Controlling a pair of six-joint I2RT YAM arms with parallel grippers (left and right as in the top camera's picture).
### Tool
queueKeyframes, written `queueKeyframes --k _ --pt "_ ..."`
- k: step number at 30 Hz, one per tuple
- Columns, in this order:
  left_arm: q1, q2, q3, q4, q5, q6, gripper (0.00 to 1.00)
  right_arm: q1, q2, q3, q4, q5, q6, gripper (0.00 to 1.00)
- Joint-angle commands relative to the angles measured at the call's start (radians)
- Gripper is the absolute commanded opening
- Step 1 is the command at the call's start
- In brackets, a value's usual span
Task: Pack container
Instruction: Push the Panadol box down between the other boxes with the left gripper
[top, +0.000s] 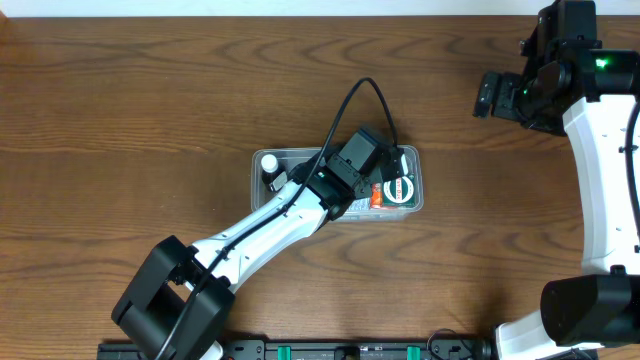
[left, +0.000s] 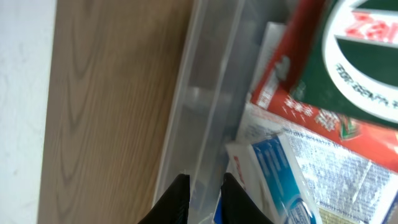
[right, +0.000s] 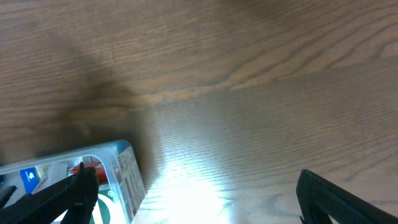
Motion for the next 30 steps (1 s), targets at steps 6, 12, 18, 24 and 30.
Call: queueKeyframes --k 6,12,18,24,30 --pt "0.018 -0.041 0.009 -0.008 -0.023 -0.258 0.12 -0.003 0.002 0.007 -0.001 -0.003 -0.005 0.99" --pt "0.026 -0.039 0.008 -0.105 -0.015 -0.375 0.10 -0.003 0.002 0.007 -0.001 -0.003 -0.005 0.99" --pt "0.029 -0.033 -0.003 -0.117 -0.016 -0.377 0.10 -0.003 0.002 0.007 -0.001 -0.003 -0.005 0.99" --pt "0.032 0.015 -0.003 -0.129 0.056 -0.377 0.09 -0.003 0.002 0.007 -0.001 -0.003 -0.005 0.99" --pt "0.031 0.031 -0.003 -0.140 0.063 -0.396 0.06 -0.003 0.002 0.007 -0.001 -0.003 -0.005 0.99"
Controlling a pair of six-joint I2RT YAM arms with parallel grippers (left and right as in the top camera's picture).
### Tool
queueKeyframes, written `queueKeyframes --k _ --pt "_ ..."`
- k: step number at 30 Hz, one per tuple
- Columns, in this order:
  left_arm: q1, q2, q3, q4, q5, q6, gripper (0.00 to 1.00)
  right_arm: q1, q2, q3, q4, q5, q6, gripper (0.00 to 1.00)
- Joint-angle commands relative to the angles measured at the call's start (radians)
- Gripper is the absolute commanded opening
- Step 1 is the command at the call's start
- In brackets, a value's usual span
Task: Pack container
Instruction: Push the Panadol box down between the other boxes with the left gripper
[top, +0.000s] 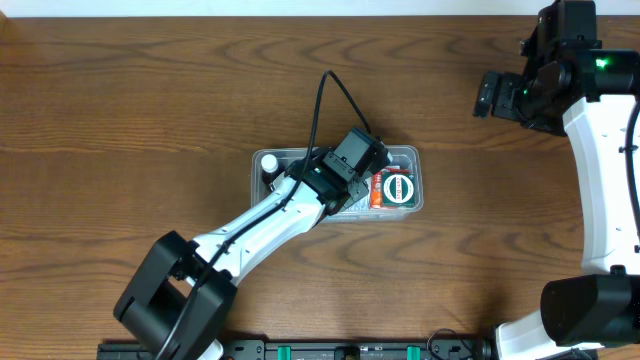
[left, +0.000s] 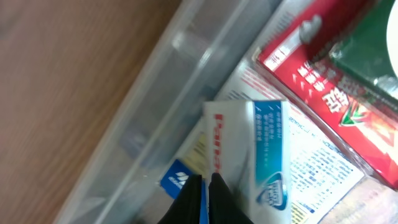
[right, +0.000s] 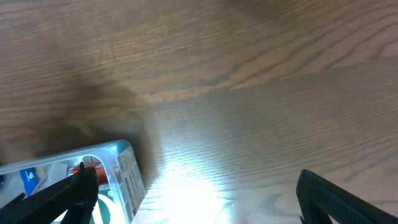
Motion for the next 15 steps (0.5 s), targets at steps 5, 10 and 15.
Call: queueKeyframes --k 5,10,15 --pt "-0.019 0.009 -0.002 -0.001 0.021 -0.023 0.06 -0.003 0.002 0.007 -0.001 -0.004 -0.005 0.99" --pt "-0.070 0.009 -0.002 0.011 0.020 -0.025 0.06 -0.003 0.002 0.007 -0.001 -0.004 -0.005 0.99" --pt "-0.091 0.009 -0.002 0.014 0.016 -0.026 0.06 -0.003 0.002 0.007 -0.001 -0.004 -0.005 0.99"
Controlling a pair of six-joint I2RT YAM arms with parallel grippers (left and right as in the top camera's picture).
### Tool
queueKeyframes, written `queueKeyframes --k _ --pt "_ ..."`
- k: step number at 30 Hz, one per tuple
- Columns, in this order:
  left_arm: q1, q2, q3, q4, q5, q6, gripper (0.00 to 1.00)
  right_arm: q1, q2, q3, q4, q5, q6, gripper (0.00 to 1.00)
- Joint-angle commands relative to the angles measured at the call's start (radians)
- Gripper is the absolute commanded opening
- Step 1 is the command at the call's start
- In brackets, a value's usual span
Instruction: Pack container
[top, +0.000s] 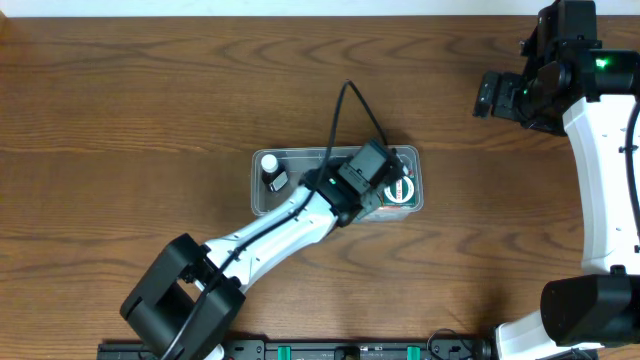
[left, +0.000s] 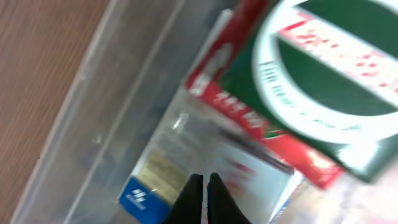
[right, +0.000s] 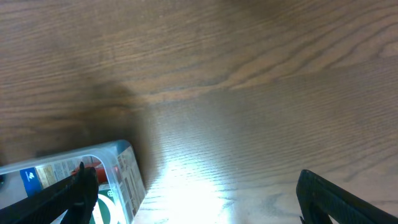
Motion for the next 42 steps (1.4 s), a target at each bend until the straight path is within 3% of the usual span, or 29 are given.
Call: queueKeyframes --k 1,6,13,20,23,25,27,29,33,38,42 --pt "-0.005 0.004 -0.002 -0.001 0.007 -0.009 0.06 -0.003 0.002 0.007 -0.001 -0.004 -0.005 0.99" --pt "-0.005 0.004 -0.002 0.000 -0.024 -0.009 0.06 -0.003 0.002 0.007 -0.001 -0.004 -0.005 0.99" --pt "-0.003 -0.014 0.020 0.005 -0.220 -0.009 0.06 -0.003 0.002 0.007 -0.001 -0.004 -0.005 0.99" --pt "0.031 -0.138 0.032 -0.001 -0.229 -0.086 0.07 -0.003 0.002 0.007 -0.001 -0.004 -0.005 0.99" --pt "0.025 -0.219 0.032 -0.017 -0.229 -0.091 0.25 -0.003 0.002 0.007 -0.001 -0.004 -0.005 0.99" --pt "0.019 -0.282 0.032 -0.043 -0.229 -0.092 0.50 -0.003 0.002 0.007 -0.001 -0.004 -0.005 0.99" --pt "0.005 -0.351 0.032 -0.091 -0.228 -0.096 0.67 -0.003 0.002 0.007 -0.001 -0.004 -0.005 0.99" --pt "-0.014 -0.417 0.032 -0.153 -0.225 -0.146 0.98 -0.003 0.002 0.007 -0.001 -0.004 -0.005 0.99" --pt "-0.057 -0.547 0.032 -0.327 -0.225 -0.298 0.98 -0.003 0.002 0.007 -0.001 -0.004 -0.005 0.99" --pt "-0.073 -0.646 0.032 -0.490 -0.224 -0.305 0.98 -0.003 0.002 0.007 -0.001 -0.004 -0.005 0.99" --pt "-0.073 -0.683 0.032 -0.525 -0.206 -0.318 0.98 -0.003 0.002 0.007 -0.001 -0.004 -0.005 0.99"
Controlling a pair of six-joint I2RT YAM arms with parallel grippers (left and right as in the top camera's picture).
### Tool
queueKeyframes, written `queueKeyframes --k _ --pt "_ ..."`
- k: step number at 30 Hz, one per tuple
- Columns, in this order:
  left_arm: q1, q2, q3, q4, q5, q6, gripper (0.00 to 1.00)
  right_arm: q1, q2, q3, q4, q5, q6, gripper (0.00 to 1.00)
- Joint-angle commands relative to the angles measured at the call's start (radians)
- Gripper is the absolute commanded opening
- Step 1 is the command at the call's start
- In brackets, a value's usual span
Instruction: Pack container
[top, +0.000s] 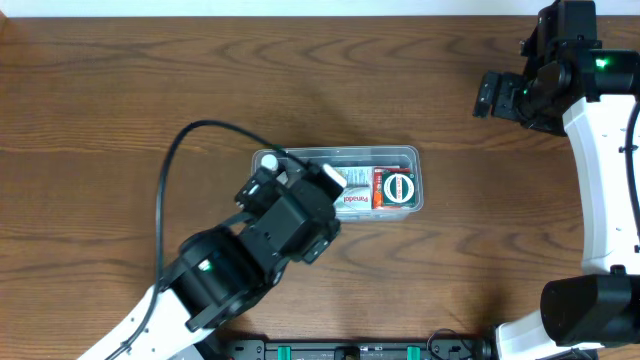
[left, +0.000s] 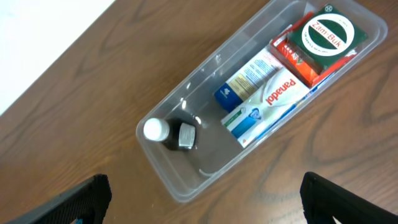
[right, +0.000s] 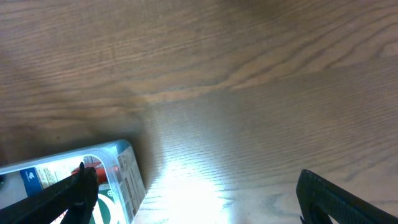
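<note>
The clear plastic container lies mid-table. The left wrist view looks down on it: a white-capped bottle and a dark little bottle at one end, a blue-and-white toothpaste box beside a Panadol box, and a green round tin on a red box at the other end. My left gripper hangs open above the container's near side, holding nothing. My right gripper is open and empty over bare wood at the far right, with the container's corner at its left finger.
The left arm stretches from the front left edge and covers the container's near-left corner in the overhead view. The right arm runs along the right edge. Brown wooden table all around.
My left gripper was shut, tip down among the boxes inside the container; now it is open, higher up and drawn back toward the front left. The right arm has not moved.
My left gripper stood nearly shut at the container's wall beside the toothpaste box. Then it was shut with its tip at that box, then over the Panadol box near the tin. Now it is out, open, and the boxes lie side by side.
</note>
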Motion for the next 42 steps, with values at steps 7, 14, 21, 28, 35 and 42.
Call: queueKeyframes --k 7,14,21,28,35,42 --pt "-0.002 -0.053 0.015 -0.164 0.016 -0.296 0.98 -0.002 0.002 0.007 -0.001 -0.004 -0.005 0.99" --pt "0.024 -0.083 -0.003 -0.203 0.008 -0.364 0.98 -0.002 0.002 0.007 -0.001 -0.003 -0.005 0.99" --pt "0.309 -0.212 -0.165 0.064 0.184 -0.207 0.98 -0.002 0.002 0.007 -0.001 -0.003 -0.005 0.99" --pt "0.620 -0.416 -0.485 0.503 0.444 -0.082 0.98 -0.002 0.002 0.007 -0.001 -0.004 -0.005 0.99" --pt "0.777 -0.653 -0.778 0.796 0.526 -0.082 0.98 -0.002 0.002 0.007 -0.001 -0.004 -0.005 0.99" --pt "0.843 -0.845 -0.988 0.997 0.538 -0.083 0.98 -0.002 0.002 0.007 -0.001 -0.003 -0.005 0.99"
